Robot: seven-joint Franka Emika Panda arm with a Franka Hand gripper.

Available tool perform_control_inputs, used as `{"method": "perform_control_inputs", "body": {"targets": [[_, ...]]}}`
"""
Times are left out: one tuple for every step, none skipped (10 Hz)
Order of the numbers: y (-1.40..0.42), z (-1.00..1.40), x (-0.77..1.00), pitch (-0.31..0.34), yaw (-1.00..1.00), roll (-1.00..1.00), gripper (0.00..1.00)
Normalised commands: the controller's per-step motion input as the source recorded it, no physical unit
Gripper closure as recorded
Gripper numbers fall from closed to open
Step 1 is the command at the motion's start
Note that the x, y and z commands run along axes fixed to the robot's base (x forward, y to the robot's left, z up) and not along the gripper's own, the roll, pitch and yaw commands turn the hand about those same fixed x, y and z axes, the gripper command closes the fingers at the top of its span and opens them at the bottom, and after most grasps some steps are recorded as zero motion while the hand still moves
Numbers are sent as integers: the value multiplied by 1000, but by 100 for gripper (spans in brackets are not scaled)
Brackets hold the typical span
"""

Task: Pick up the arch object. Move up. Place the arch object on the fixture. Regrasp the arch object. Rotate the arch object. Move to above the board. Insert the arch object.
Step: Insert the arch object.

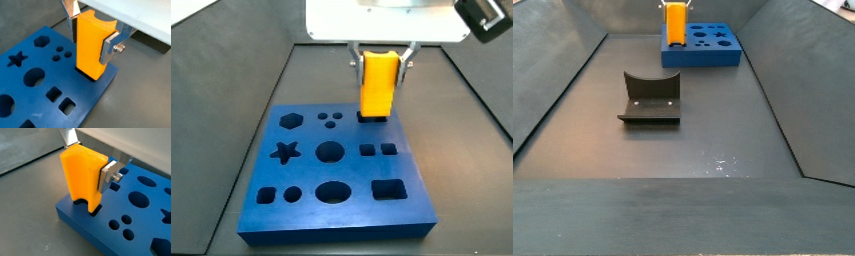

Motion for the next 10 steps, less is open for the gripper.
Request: {"method": "perform_control_inputs", "body": {"targets": [[0, -49, 0, -11, 0, -27, 100], [0, 0, 0, -11, 0, 0, 100], [0, -146, 14, -1, 49, 1, 100], [97, -209, -300, 0, 106, 44, 100], [0, 0, -89, 0, 0, 0, 100], [-23, -6, 0, -27, 0, -4, 100], [-66, -111, -49, -90, 51, 0, 100], [-100, -251, 0, -74, 80, 0, 100], [-274, -214, -163, -219, 14, 7, 100], [0, 0, 0, -40, 0, -14, 100]]}}
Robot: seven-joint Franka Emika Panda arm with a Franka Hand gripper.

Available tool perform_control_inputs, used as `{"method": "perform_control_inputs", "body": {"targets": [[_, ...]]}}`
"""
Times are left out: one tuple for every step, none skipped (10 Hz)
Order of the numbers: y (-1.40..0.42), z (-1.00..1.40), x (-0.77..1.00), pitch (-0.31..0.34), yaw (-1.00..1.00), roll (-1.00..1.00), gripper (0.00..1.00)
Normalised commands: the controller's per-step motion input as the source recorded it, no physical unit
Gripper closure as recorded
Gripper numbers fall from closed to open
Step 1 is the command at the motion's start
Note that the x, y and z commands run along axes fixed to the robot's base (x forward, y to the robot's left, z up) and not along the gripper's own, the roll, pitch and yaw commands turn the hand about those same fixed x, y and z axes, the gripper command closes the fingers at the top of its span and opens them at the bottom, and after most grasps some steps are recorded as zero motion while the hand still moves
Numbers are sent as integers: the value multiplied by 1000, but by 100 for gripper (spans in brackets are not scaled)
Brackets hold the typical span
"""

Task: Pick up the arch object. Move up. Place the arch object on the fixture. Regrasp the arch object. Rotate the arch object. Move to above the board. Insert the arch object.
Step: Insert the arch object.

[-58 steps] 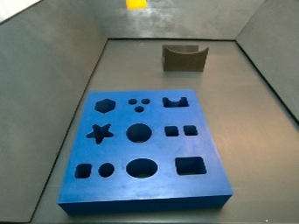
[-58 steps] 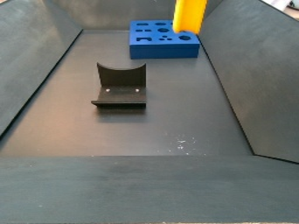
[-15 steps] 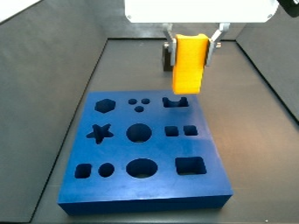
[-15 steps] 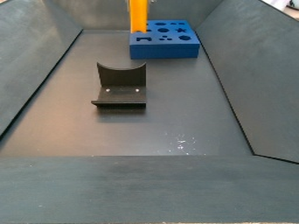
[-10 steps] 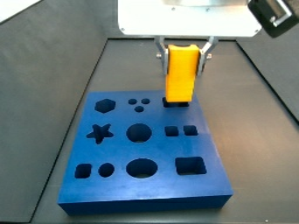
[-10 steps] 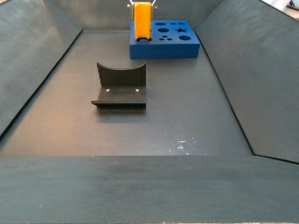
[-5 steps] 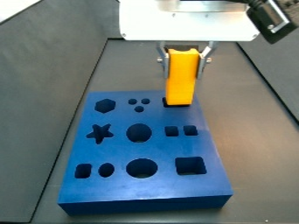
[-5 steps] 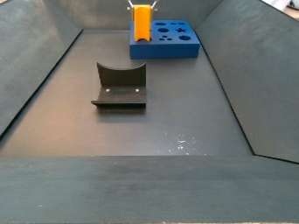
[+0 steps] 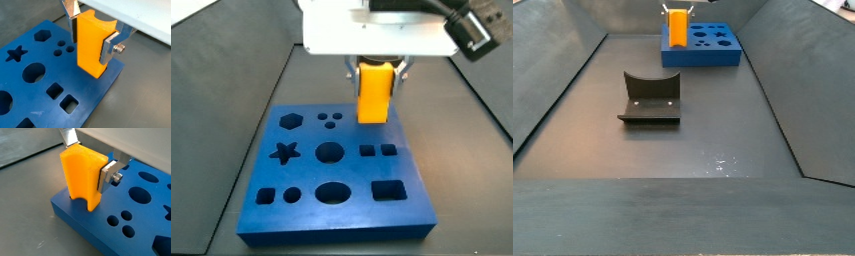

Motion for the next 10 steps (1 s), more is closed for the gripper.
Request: {"method": "perform_control_inputs", "body": {"targets": [[-43, -74, 29, -3, 0, 0, 100], [0, -494, 0, -29, 0, 93, 100], [-31, -760, 0, -60, 0, 250, 100], [-31, -840, 0, -80, 0, 230, 100], [-63, -834, 0, -99, 0, 223, 100], [-51, -843, 26, -93, 14, 210, 100], [0, -523, -177, -143, 0, 124, 100], [17, 0, -69, -83, 0, -40, 100], [0, 0, -3, -27, 0, -3, 100], [0, 0, 0, 0, 0, 0, 100]]}}
